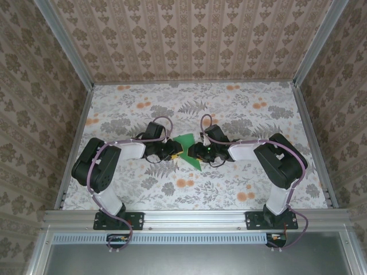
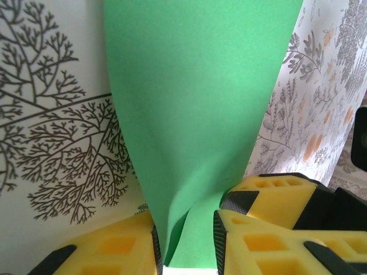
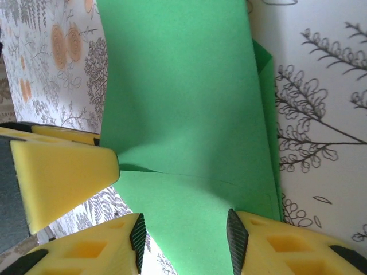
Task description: Fold a paper plane with a square sheet of paper (pick it up from the middle)
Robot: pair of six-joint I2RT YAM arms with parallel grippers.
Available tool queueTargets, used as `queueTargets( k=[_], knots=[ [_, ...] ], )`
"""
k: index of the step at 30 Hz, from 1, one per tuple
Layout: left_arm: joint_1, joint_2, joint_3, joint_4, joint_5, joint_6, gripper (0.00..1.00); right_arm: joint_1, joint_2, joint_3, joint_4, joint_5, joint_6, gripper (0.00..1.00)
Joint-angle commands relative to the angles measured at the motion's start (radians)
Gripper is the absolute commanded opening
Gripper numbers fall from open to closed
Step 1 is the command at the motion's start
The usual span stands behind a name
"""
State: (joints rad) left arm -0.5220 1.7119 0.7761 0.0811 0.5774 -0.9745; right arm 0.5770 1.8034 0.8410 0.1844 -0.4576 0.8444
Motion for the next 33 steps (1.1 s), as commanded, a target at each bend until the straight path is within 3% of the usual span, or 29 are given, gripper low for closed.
queueTargets(
  k=[1, 6, 12, 20, 33],
  knots=[
    [0.005, -0.008, -0.011, 0.016, 0.021, -0.006, 0.23, -0.008, -0.017, 0.006, -0.092, 0.040, -0.111, 0.51],
    [0.001, -0.022, 0.004, -0.005, 0.020, -0.007, 0.07, 0.012, -0.078, 0.032, -0.170, 0.147, -0.272, 0.56],
    [-0.028, -0.038, 0.049, -0.046, 0.005, -0.020, 0.06, 0.115, -0.235, -0.077, -0.128, 0.559, -0.395, 0.59],
    [-0.042, -0.044, 0.092, -0.085, -0.020, -0.053, 0.03, 0.254, -0.302, -0.125, -0.078, 0.711, -0.544, 0.64],
    [-0.046, -0.078, 0.095, -0.085, -0.018, -0.098, 0.02, 0.391, -0.108, -0.024, -0.032, 0.942, -0.636, 0.63]
  ],
)
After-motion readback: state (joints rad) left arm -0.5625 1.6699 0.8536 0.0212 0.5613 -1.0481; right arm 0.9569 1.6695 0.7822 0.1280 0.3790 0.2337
